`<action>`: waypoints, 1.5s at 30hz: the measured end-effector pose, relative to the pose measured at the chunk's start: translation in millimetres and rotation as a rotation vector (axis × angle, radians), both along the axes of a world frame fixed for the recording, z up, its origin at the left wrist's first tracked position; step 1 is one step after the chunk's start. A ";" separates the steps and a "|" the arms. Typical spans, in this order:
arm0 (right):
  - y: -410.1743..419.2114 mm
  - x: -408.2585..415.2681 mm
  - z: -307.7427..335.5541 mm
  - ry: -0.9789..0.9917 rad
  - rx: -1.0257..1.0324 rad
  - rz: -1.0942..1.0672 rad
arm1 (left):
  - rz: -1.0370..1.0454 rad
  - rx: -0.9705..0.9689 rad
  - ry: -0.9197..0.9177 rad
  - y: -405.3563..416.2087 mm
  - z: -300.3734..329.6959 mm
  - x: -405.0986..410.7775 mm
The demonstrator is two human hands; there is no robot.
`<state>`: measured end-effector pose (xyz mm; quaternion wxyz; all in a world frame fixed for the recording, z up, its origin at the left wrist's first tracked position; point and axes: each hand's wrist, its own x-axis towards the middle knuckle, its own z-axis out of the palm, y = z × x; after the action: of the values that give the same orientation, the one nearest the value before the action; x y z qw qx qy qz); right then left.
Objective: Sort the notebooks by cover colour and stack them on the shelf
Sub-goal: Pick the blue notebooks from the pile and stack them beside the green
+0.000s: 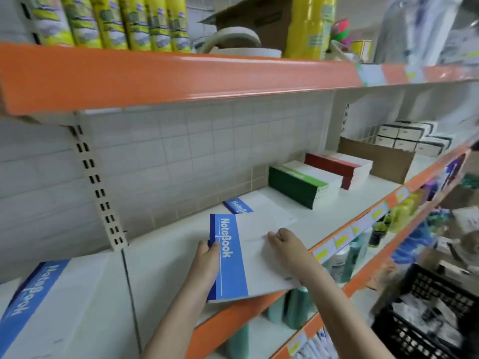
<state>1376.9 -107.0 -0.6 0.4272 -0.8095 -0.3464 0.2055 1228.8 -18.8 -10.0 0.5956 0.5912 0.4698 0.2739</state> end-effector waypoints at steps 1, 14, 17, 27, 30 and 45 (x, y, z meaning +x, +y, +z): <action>0.8 11.6 -0.8 -0.006 0.008 0.008 | 0.006 0.000 -0.008 -0.8 -1.9 10.9; 41.0 121.4 -24.8 0.043 -0.015 0.135 | 0.252 0.004 -0.097 24.3 -19.0 114.3; 56.9 141.0 -25.5 -0.034 -0.020 0.160 | 0.253 -0.029 -0.105 35.8 -19.6 132.5; 93.5 190.9 -27.2 -0.223 -0.035 0.246 | 0.233 0.083 0.121 75.3 -31.4 169.1; 103.7 195.3 -31.9 -0.265 -0.071 0.265 | 0.253 0.220 0.262 80.9 -35.3 173.8; 112.7 197.9 -51.8 -0.356 -0.009 0.260 | 0.285 0.301 0.226 81.5 -41.4 167.6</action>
<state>1574.8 5.7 -52.4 0.3256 -0.7834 -0.5169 0.1144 1396.5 62.7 -51.4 0.3998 0.6279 0.5662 0.3541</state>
